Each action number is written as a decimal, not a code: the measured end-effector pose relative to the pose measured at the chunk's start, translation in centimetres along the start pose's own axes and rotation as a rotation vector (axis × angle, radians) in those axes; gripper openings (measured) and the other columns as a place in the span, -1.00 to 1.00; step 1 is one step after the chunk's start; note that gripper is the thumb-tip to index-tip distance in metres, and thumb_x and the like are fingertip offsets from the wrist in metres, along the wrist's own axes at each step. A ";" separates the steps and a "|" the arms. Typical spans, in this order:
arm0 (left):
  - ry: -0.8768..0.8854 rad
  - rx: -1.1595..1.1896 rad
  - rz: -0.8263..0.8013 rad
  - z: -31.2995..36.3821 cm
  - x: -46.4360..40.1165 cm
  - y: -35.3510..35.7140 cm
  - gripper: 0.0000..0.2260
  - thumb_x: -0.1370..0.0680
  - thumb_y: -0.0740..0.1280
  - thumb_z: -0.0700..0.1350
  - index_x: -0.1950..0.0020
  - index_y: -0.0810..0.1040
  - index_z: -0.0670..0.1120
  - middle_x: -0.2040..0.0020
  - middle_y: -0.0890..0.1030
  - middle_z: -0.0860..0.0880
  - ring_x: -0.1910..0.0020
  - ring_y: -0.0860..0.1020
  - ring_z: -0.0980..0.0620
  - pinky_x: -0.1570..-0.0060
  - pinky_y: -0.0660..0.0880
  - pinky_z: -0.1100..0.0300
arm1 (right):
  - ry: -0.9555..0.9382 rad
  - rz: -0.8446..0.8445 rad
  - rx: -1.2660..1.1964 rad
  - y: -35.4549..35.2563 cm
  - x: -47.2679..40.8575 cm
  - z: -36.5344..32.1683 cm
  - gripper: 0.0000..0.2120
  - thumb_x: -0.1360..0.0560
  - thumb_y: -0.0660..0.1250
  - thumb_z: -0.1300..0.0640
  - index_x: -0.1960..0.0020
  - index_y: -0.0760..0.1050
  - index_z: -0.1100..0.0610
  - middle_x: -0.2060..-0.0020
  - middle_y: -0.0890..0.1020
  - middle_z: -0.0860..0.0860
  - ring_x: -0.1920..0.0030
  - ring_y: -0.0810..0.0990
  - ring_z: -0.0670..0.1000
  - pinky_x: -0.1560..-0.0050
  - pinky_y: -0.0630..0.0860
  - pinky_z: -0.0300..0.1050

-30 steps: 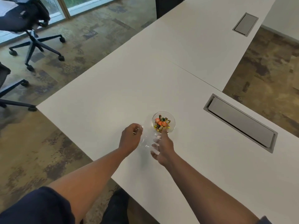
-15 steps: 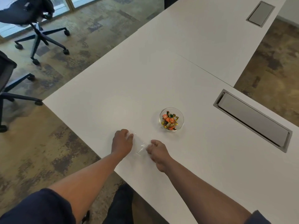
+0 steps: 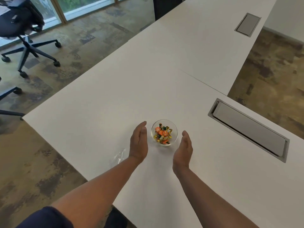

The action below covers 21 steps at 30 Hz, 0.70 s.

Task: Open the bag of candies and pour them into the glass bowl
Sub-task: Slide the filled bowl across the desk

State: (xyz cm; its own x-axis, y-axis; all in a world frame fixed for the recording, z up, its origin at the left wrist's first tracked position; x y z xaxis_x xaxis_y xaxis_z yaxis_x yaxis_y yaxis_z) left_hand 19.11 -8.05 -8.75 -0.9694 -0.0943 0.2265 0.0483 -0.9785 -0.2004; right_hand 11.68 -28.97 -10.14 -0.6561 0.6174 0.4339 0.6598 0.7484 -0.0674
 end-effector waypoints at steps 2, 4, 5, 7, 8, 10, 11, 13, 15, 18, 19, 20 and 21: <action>-0.009 0.072 -0.022 -0.3 -0.9 1.9 -0.63 -0.75 0.05 -0.08 -0.51 0.44 -0.06 -0.45 0.49 0.09 -0.43 0.38 0.22 -0.34 0.25 0.48 | -0.032 -0.033 -0.040 0.8 -1.9 -0.4 -0.60 -0.74 0.09 0.03 -0.52 0.43 0.07 -0.50 0.47 -0.08 -0.51 0.37 -0.12 -0.50 0.27 -0.16; -0.032 0.138 -0.011 -1.5 -1.7 3.2 -0.62 -0.75 0.03 -0.06 -0.51 0.45 -0.04 -0.46 0.49 0.10 -0.46 0.38 0.20 -0.32 0.25 0.50 | -0.045 -0.068 -0.074 1.8 -3.4 0.0 -0.61 -0.73 0.11 0.03 -0.50 0.47 0.05 -0.47 0.51 -0.09 -0.50 0.41 -0.14 -0.48 0.34 -0.17; -0.052 0.180 0.000 -2.3 -2.1 3.7 -0.62 -0.75 0.03 -0.04 -0.50 0.46 -0.01 -0.46 0.49 0.10 -0.47 0.38 0.19 -0.35 0.27 0.43 | -0.042 -0.084 -0.089 2.4 -4.0 0.4 -0.62 -0.73 0.13 0.03 -0.48 0.49 0.04 -0.45 0.53 -0.10 -0.47 0.44 -0.15 -0.39 0.40 -0.25; -0.085 0.280 0.025 -3.7 -2.7 4.2 -0.61 -0.74 0.02 0.01 -0.46 0.51 0.04 -0.44 0.52 0.10 -0.47 0.41 0.16 -0.45 0.31 0.23 | -0.034 -0.106 -0.132 3.2 -4.5 1.2 -0.64 -0.72 0.14 0.04 -0.46 0.51 0.05 -0.41 0.56 -0.11 -0.39 0.50 -0.20 -0.15 0.49 -0.42; -0.096 0.330 0.035 -4.2 -2.9 4.6 -0.61 -0.74 0.01 0.02 -0.44 0.53 0.02 -0.42 0.55 0.08 -0.46 0.43 0.13 -0.47 0.33 0.16 | -0.038 -0.113 -0.151 3.5 -4.7 1.5 -0.64 -0.73 0.14 0.05 -0.45 0.52 0.06 -0.39 0.57 -0.11 -0.35 0.51 -0.25 -0.07 0.51 -0.47; -0.136 0.412 0.049 -4.7 -3.5 5.1 -0.59 -0.75 0.01 0.01 -0.41 0.55 -0.06 -0.37 0.60 0.03 -0.43 0.48 0.08 -0.47 0.36 0.10 | -0.051 -0.115 -0.172 3.9 -5.0 1.8 -0.64 -0.73 0.12 0.05 -0.45 0.52 0.07 -0.39 0.58 -0.11 -0.33 0.49 -0.30 -0.06 0.51 -0.49; -0.153 0.439 0.054 -4.8 -3.7 5.3 -0.59 -0.75 0.01 0.00 -0.39 0.56 -0.09 -0.35 0.62 0.02 -0.41 0.50 0.07 -0.45 0.39 0.09 | -0.050 -0.117 -0.180 4.1 -5.2 2.0 -0.64 -0.73 0.12 0.05 -0.44 0.53 0.06 -0.38 0.58 -0.11 -0.36 0.49 -0.27 -0.11 0.51 -0.44; -0.167 0.481 0.050 -4.6 -3.9 5.4 -0.57 -0.74 0.01 0.02 -0.35 0.60 -0.11 -0.29 0.66 -0.01 -0.34 0.56 0.05 -0.32 0.50 0.11 | -0.043 -0.133 -0.193 4.7 -5.2 2.2 -0.66 -0.73 0.13 0.05 -0.41 0.56 0.05 -0.37 0.60 -0.11 -0.38 0.52 -0.20 -0.17 0.51 -0.34; -0.188 0.516 0.041 -4.5 -4.2 5.4 -0.54 -0.74 -0.01 0.04 -0.29 0.62 -0.12 -0.19 0.70 -0.03 -0.21 0.63 0.04 -0.10 0.59 0.21 | -0.045 -0.156 -0.185 5.2 -4.9 2.3 -0.66 -0.73 0.13 0.07 -0.40 0.56 0.06 -0.35 0.62 -0.11 -0.33 0.55 -0.26 -0.14 0.54 -0.35; -0.202 0.512 0.053 -4.3 -4.2 4.7 -0.54 -0.74 -0.02 0.06 -0.21 0.65 -0.07 -0.07 0.74 0.05 -0.09 0.67 0.11 0.08 0.61 0.30 | -0.056 -0.204 -0.157 6.0 -4.3 2.0 -0.64 -0.74 0.10 0.08 -0.44 0.52 0.08 -0.35 0.59 -0.11 -0.20 0.55 -0.43 -0.07 0.52 -0.47; -0.192 0.499 0.054 -4.1 -4.1 4.4 -0.54 -0.74 -0.03 0.06 -0.21 0.64 -0.06 -0.05 0.74 0.08 -0.07 0.68 0.13 0.09 0.61 0.32 | -0.057 -0.225 -0.143 6.3 -4.2 2.0 -0.64 -0.74 0.09 0.08 -0.45 0.51 0.07 -0.36 0.58 -0.11 -0.20 0.54 -0.44 -0.07 0.51 -0.48; -0.182 0.490 0.047 -3.7 -4.1 4.2 -0.54 -0.74 -0.03 0.06 -0.22 0.64 -0.06 -0.05 0.74 0.09 -0.06 0.68 0.16 0.09 0.61 0.33 | -0.047 -0.236 -0.143 6.4 -3.9 1.9 -0.63 -0.75 0.08 0.07 -0.46 0.50 0.06 -0.37 0.57 -0.11 -0.22 0.53 -0.43 -0.10 0.52 -0.45; -0.177 0.485 0.032 -3.1 -3.8 4.3 -0.54 -0.74 -0.04 0.06 -0.23 0.63 -0.06 -0.05 0.74 0.10 -0.05 0.68 0.17 0.10 0.61 0.34 | -0.033 -0.239 -0.155 6.1 -3.6 1.8 -0.63 -0.75 0.07 0.06 -0.46 0.49 0.05 -0.38 0.57 -0.11 -0.27 0.52 -0.39 -0.17 0.54 -0.39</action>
State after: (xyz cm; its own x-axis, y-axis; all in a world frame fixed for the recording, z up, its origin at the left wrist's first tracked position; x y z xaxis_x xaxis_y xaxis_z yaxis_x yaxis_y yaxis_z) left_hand 22.21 -11.31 -13.43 -0.9120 -0.1140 0.3940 0.2241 -0.9430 0.2460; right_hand 17.40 -26.25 -13.69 -0.8096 0.4373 0.3915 0.5315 0.8292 0.1731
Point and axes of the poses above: each hand's wrist, its own x-axis away from the middle knuckle, its own y-axis out of the palm, z = x × y, the point moved 10 cm from there along -x, towards the middle knuckle
